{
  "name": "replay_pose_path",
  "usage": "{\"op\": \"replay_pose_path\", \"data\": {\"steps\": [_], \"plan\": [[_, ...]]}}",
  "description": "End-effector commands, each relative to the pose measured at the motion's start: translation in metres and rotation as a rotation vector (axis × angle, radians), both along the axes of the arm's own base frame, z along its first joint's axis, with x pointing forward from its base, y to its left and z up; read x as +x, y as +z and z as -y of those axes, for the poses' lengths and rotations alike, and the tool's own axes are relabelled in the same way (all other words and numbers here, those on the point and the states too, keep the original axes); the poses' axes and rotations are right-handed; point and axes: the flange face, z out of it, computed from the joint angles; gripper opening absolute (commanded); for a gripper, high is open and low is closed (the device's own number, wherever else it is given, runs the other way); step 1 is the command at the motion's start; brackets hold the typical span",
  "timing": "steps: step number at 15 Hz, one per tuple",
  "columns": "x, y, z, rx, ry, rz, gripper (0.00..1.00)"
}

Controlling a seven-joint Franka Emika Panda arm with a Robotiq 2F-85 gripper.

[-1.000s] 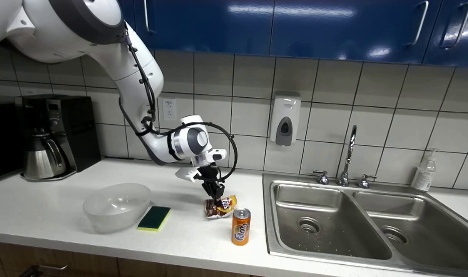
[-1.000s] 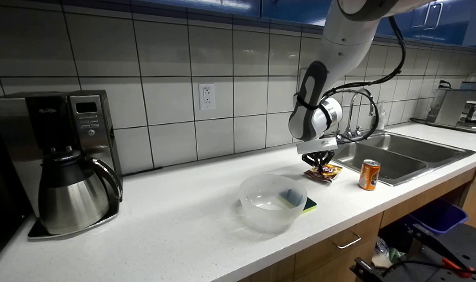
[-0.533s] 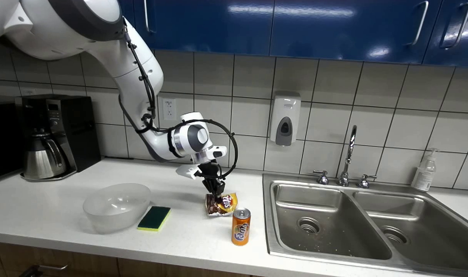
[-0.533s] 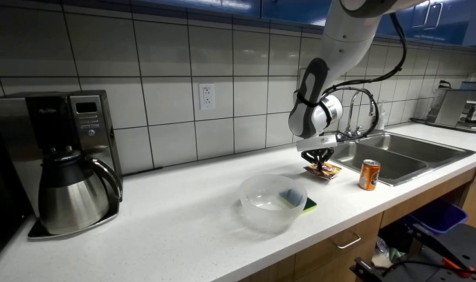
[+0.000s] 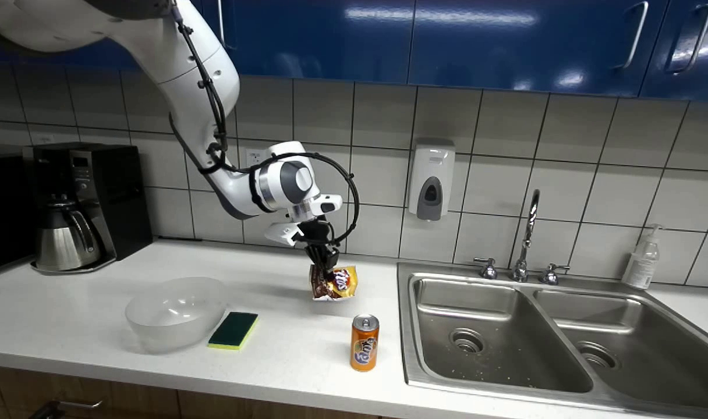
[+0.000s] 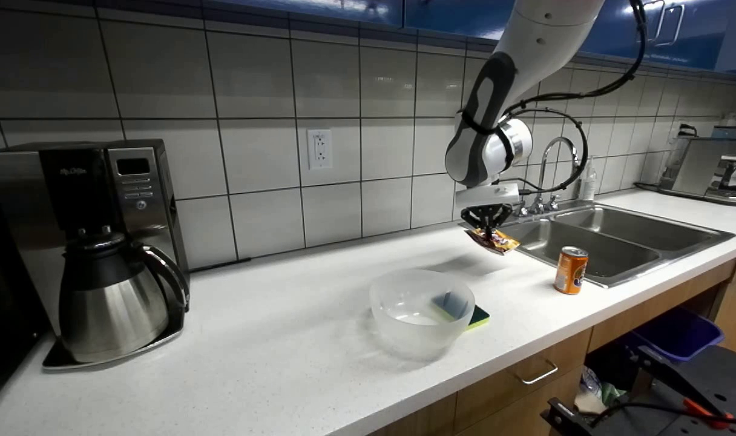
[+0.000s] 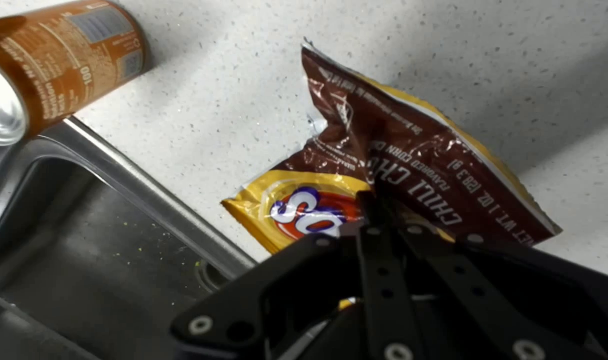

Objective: Put the snack pack in the bowl

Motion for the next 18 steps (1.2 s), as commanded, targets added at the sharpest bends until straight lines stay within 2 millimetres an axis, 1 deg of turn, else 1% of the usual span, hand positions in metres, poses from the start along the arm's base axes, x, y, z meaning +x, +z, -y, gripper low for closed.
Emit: {"op": "replay_pose_path", "data": {"steps": [1,6,12,15,18], "plan": [[-0.015,0.037,-0.026,0.025,0.060,0.025,0.00],[-0.024,0.076,-0.067,0.059,0.123,0.062,0.00],[-0.042,0.117,-0.114,0.120,0.199,0.103,0.00],[-0.055,0.130,-0.139,0.160,0.250,0.112,0.00],[-0.069,0.138,-0.162,0.198,0.302,0.113,0.00]]}}
